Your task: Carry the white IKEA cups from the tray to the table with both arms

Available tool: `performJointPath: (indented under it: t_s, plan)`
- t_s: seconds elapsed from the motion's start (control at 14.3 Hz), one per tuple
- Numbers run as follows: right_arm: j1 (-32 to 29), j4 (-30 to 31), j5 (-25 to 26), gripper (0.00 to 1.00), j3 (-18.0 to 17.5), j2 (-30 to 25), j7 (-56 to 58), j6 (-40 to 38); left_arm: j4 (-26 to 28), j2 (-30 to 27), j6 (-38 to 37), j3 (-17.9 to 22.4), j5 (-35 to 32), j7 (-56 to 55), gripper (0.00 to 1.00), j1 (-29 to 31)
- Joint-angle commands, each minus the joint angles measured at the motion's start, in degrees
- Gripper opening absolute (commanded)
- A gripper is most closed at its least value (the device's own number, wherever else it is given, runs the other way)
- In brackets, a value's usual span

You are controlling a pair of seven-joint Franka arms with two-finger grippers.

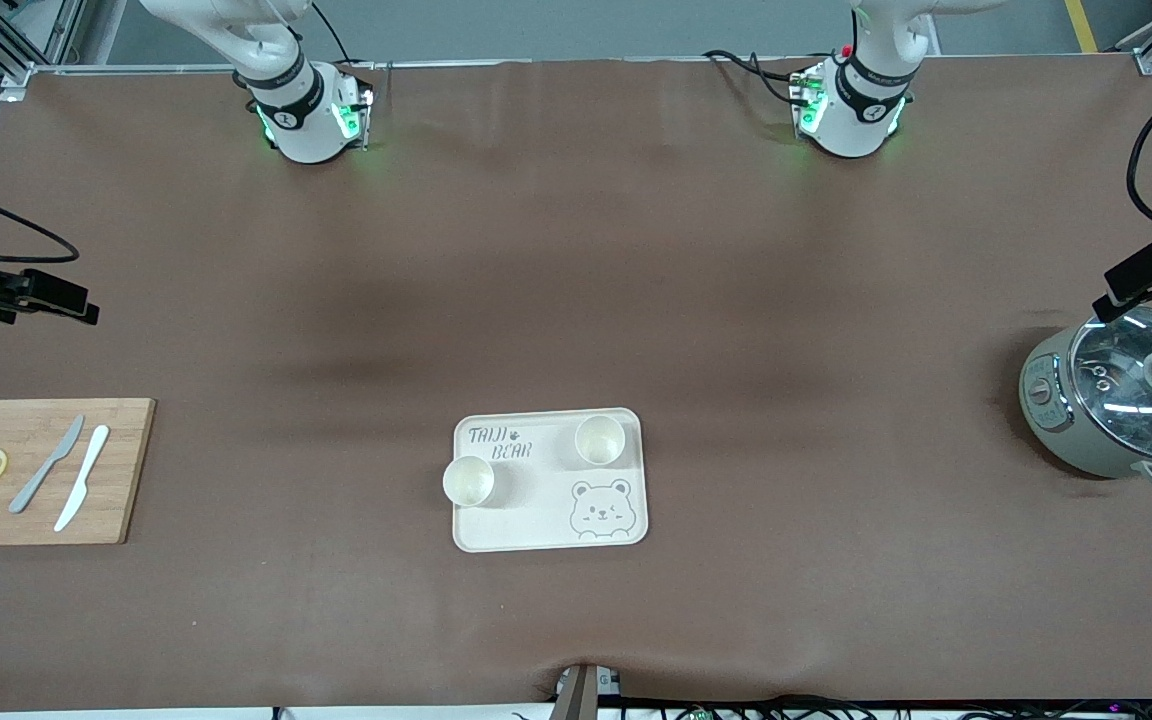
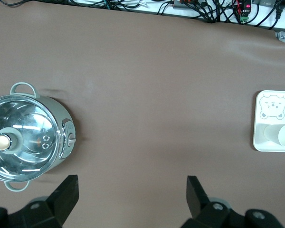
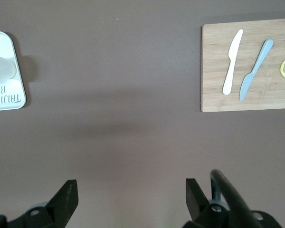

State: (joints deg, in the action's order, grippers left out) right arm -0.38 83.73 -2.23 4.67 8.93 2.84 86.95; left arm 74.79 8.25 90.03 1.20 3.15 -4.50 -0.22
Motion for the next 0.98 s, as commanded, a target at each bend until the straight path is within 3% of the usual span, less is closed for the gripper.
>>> performJointPath:
  t_s: [0.0,0.42,0.91]
  plan:
    - [0.5,-0.1,0.0,1.0,0.4,-0.5,-0.5,0.1,-1.0,0.3,-0.6,-0.1,-0.7,-0.3,1.0,-0.1]
    - [0.6,0.0,-0.1,1.0,0.4,-0.3,0.0,0.4,-0.7,1.0,-0.6,0.0,-0.7,-0.3,1.0,-0.1]
    - [0.8,-0.1,-0.2,1.0,0.3,-0.1,-0.5,-0.3,-0.3,7.4,1.1,-0.1,-0.7,-0.7,1.0,-2.7]
